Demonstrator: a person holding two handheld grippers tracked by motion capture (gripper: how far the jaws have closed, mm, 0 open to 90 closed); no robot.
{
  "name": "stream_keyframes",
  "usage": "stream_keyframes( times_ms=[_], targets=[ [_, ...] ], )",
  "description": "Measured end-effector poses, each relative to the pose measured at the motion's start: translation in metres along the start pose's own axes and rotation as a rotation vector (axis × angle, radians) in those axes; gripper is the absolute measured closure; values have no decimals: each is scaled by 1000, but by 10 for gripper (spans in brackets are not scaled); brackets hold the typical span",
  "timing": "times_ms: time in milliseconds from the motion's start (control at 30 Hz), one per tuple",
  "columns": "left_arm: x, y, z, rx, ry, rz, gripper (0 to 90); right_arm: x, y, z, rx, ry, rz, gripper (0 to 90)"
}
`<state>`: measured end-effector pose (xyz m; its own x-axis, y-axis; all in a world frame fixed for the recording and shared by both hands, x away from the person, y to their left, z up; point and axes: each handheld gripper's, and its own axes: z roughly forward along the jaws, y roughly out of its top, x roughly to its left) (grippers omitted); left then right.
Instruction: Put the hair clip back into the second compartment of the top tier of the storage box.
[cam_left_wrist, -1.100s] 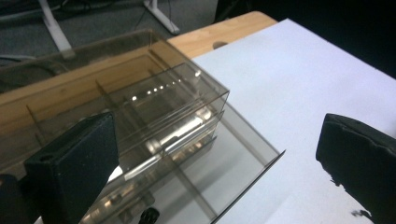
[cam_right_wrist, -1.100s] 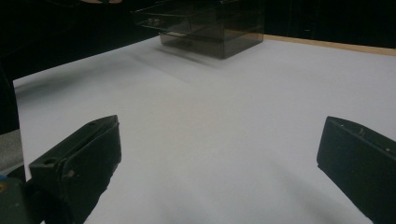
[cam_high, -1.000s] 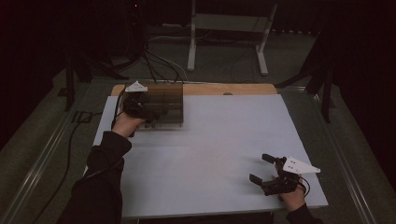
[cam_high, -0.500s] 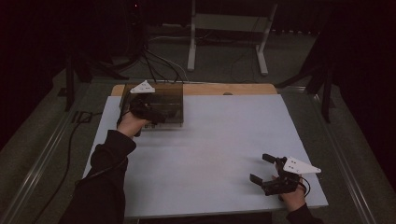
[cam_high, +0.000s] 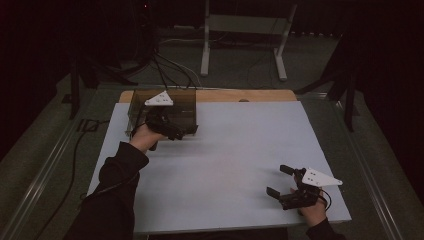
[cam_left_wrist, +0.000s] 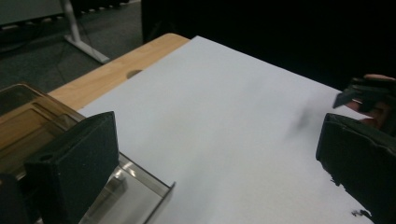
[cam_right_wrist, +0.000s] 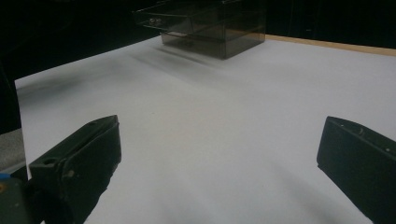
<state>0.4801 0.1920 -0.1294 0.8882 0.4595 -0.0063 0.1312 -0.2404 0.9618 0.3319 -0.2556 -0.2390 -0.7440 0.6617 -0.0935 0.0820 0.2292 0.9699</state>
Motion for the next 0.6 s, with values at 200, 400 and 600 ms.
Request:
stream_keyframes(
  times_ms=[200,400,600],
  targets=[
    [-9,-3,2,-1,-23,10,4,2,1,1,0,3,-4,0],
    [-19,-12,6,7,-56,24,4,2,1,1,1,3,-4,0],
    [-27,-22,9,11,-83,21,4,2,1,1,1,4,-5,0]
  ],
)
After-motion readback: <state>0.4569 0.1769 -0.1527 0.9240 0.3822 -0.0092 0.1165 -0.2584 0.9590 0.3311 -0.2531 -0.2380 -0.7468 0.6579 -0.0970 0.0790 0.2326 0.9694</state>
